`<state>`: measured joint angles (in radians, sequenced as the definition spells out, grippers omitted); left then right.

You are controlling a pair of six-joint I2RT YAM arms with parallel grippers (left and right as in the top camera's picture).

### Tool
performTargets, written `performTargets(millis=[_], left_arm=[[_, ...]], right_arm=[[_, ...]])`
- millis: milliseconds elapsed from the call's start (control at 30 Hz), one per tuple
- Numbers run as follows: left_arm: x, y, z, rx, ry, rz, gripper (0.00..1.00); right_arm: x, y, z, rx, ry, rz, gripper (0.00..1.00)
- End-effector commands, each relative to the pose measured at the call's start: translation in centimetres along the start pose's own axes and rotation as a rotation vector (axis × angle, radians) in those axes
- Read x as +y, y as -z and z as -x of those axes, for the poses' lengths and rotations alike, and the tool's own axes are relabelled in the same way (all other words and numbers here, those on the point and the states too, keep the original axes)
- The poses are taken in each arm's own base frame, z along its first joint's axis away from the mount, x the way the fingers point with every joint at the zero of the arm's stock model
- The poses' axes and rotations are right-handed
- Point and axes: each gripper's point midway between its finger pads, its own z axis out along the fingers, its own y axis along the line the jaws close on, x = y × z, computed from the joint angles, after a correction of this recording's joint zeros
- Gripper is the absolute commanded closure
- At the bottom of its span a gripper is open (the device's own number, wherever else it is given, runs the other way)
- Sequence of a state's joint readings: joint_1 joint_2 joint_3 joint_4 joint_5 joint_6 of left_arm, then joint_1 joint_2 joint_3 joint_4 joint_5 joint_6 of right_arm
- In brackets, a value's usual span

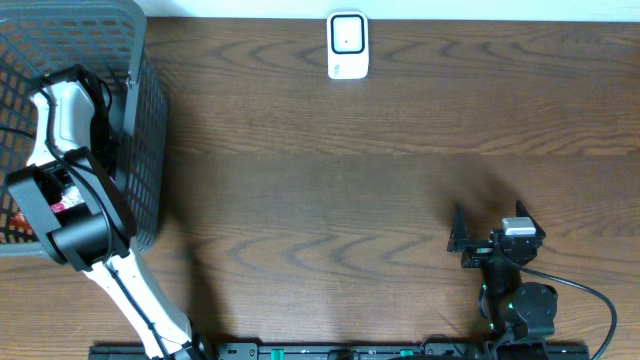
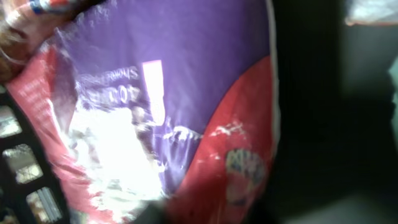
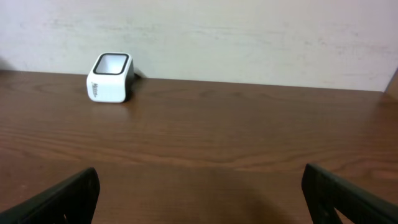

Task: Scan the item barcode
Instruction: 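Reach the left gripper into the basket and grasp the purple-red package, then lift the purple-red package out and place it on the table centre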

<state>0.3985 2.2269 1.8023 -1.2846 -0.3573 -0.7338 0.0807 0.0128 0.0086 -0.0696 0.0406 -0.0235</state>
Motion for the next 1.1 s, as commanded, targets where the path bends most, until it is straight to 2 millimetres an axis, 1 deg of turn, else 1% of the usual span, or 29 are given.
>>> performTargets(millis=[0, 33, 100, 200, 300, 433, 533, 633, 733, 800, 833, 867, 933, 1000, 1033, 1067], left_arm=[[0.4, -0.7, -1.0, 0.049, -0.01, 0.015, 0.92], [0.5, -0.3, -0.9, 0.045, -0.01, 0.011, 0.93], [0.9, 0.9, -0.5, 0.031, 0.0, -0.004, 0.93], [1.8, 4.3, 0.6, -0.016, 0.028, -0.054, 0.93], [2.8, 8.3, 1.6, -0.081, 0.075, -0.149, 0.93], [4.3, 13.7, 2.4, -0.178, 0.143, -0.314, 0.93], [5.7, 17.7, 2.6, -0.26, 0.19, -0.446, 0.93], [6.5, 21.9, 2.5, -0.33, 0.223, -0.612, 0.93], [7.2, 27.2, 2.1, -0.433, 0.188, -0.814, 0.93], [7.0, 31.5, 1.0, -0.514, 0.079, -0.978, 0.93], [6.8, 33.8, 0.0, -0.55, 0.011, -1.067, 0.93], [6.6, 36.3, -1.6, -0.585, -0.075, -1.167, 0.93], [6.5, 40.1, -4.6, -0.643, -0.224, -1.306, 0.93], [6.2, 42.6, -7.9, -0.703, -0.367, -1.377, 0.93], [6.0, 43.2, -9.2, -0.729, -0.427, -1.384, 0.93], [5.5, 43.8, -11.1, -0.764, -0.526, -1.387, 0.93]], right_arm=[[0.1, 0.0, -0.1, 0.001, 0.008, 0.003, 0.01], [0.1, 0.0, -0.1, 0.001, 0.008, 0.003, 0.01], [0.1, 0.0, -0.1, 0.001, 0.008, 0.003, 0.01], [0.1, 0.0, -0.1, 0.001, 0.008, 0.003, 0.01], [0.1, 0.0, -0.1, 0.001, 0.008, 0.003, 0.01], [0.1, 0.0, -0.1, 0.001, 0.008, 0.003, 0.01], [0.1, 0.0, -0.1, 0.001, 0.008, 0.003, 0.01], [0.1, 0.0, -0.1, 0.001, 0.008, 0.003, 0.01], [0.1, 0.0, -0.1, 0.001, 0.008, 0.003, 0.01], [0.1, 0.0, -0.1, 0.001, 0.008, 0.003, 0.01], [0.1, 0.0, -0.1, 0.001, 0.008, 0.003, 0.01], [0.1, 0.0, -0.1, 0.001, 0.008, 0.003, 0.01], [0.1, 0.0, -0.1, 0.001, 0.008, 0.003, 0.01], [0.1, 0.0, -0.1, 0.001, 0.008, 0.003, 0.01], [0.1, 0.0, -0.1, 0.001, 0.008, 0.003, 0.01], [0.1, 0.0, -0.1, 0.001, 0.008, 0.003, 0.01]])
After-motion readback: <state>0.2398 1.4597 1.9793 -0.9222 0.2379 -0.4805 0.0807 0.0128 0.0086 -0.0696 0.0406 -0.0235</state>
